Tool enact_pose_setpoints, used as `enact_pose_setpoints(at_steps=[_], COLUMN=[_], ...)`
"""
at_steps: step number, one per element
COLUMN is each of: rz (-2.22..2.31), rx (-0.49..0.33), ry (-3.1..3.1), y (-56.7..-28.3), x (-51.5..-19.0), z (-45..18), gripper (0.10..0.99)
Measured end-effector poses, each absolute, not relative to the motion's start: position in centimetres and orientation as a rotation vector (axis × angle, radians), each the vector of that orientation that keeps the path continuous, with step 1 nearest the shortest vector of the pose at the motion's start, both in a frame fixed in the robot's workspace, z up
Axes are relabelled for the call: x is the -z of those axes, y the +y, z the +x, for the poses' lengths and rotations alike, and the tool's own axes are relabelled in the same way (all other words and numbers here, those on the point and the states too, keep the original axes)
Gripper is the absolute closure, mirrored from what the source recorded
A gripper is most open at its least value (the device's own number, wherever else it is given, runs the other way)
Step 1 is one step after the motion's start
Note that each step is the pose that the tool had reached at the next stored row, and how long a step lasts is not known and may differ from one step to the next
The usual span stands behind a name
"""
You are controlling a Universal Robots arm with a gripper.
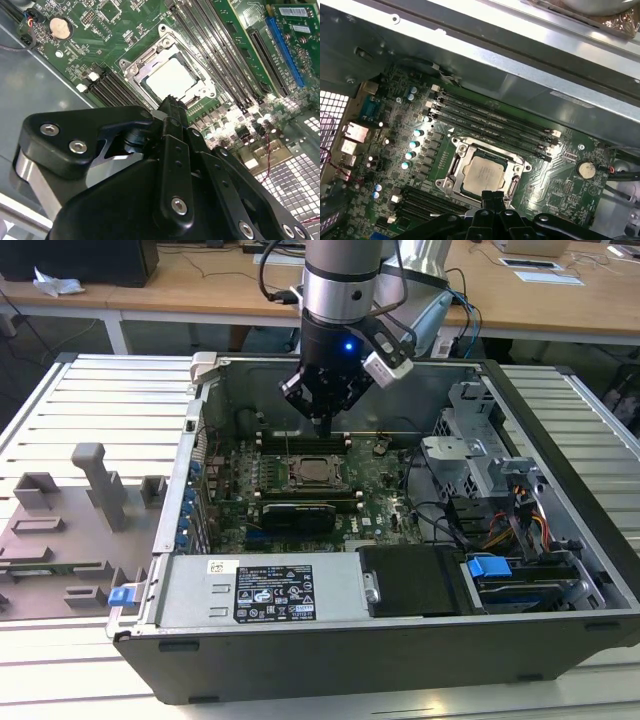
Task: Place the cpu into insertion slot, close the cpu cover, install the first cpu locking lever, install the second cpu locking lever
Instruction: 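Install the first cpu locking lever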
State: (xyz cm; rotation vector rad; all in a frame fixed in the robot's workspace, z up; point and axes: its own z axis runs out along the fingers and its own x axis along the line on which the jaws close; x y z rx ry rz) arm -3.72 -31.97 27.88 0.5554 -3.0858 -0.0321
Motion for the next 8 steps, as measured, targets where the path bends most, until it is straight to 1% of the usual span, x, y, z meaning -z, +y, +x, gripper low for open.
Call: enact_pose_setpoints(at_steps=[4,8], rz=[0.548,0.377], rx=[0.032,0.032], ry=[-3.087,-3.114], y=[-31.97,-31.97], x=[-27.88,-27.85], z=[-3.72,-3.72], gripper=[0.98,0.98])
